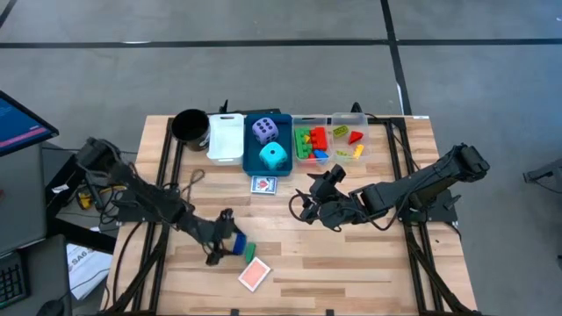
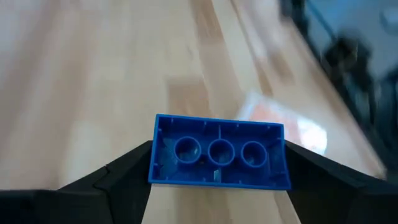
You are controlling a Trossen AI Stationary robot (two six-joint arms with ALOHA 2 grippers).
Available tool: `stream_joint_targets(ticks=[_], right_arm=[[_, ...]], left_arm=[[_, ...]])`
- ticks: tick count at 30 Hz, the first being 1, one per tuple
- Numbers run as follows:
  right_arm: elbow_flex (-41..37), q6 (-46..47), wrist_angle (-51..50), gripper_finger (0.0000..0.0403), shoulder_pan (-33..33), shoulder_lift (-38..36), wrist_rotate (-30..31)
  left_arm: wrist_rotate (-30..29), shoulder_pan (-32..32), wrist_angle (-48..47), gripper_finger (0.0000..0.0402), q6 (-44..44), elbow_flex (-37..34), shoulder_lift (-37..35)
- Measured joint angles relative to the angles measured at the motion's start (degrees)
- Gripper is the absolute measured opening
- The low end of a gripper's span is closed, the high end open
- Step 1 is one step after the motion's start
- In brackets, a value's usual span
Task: Pick & Place Toys
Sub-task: Put the blue 8 stud game piece into the right transparent bin
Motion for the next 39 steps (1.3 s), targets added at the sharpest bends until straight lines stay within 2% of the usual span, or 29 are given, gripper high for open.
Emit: stream_joint_targets(ticks=[6, 8, 10, 13, 16, 20, 24, 29, 31, 34, 39], right_arm=[[-0.01, -3.13, -0.22, 0.0268, 0.0, 0.0, -0.03], [-0.01, -4.59, -0.25, 0.0268, 0.01, 0.0, -0.03], [-0.01, -6.66, -0.13, 0.0268, 0.1, 0.0, -0.03], [-0.01, -13.83, 0.39, 0.0268, 0.44, 0.0, -0.47], [-0.01, -25.8, 3.77, 0.0268, 0.5, 0.0, -3.42], [-0.01, -41.48, 12.89, 0.0268, 0.31, 0.0, -10.77], [-0.01, -51.53, 22.65, 0.0268, -0.04, 0.0, -18.66], [-0.01, -54.01, 25.76, 0.0268, -0.04, 0.0, -21.53], [-0.01, -53.53, 25.85, 0.0268, -0.09, 0.0, -24.39], [0.04, -52.59, 27.96, 0.0268, -0.22, 0.84, -28.97], [0.42, -54.4, 31.91, 0.0268, -0.73, 3.33, -31.51]], left_arm=[[-4.35, 8.3, 1.33, 0.0301, 7.09, 0.11, -11.79], [-4.46, 12.15, 1.8, 0.0301, 7.09, 0.11, -14.47], [-2.27, 15.78, 2.41, 0.0301, 6.96, 0.11, -16.27], [3.97, 20.28, 3.48, 0.0301, 5.09, 0.11, -17.69], [11.92, 23.65, 6.14, 0.0301, 1.42, 0.11, -17.8], [22.21, 26.54, 12.9, 0.0301, -4.31, 0.15, -16.36], [25.85, 27.21, 18.79, 0.0301, -8.03, 0.15, -14.99], [26.11, 27.19, 24.21, 0.0301, -10.01, 0.17, -13.73], [26.18, 27.19, 25.94, 0.0301, -10.06, 0.26, -13.12], [27.44, 27.19, 26.3, 0.0301, -10.12, 1.52, -11.75], [29.76, 27.19, 26.3, 0.0301, -11.09, 5.2, -6.88]])
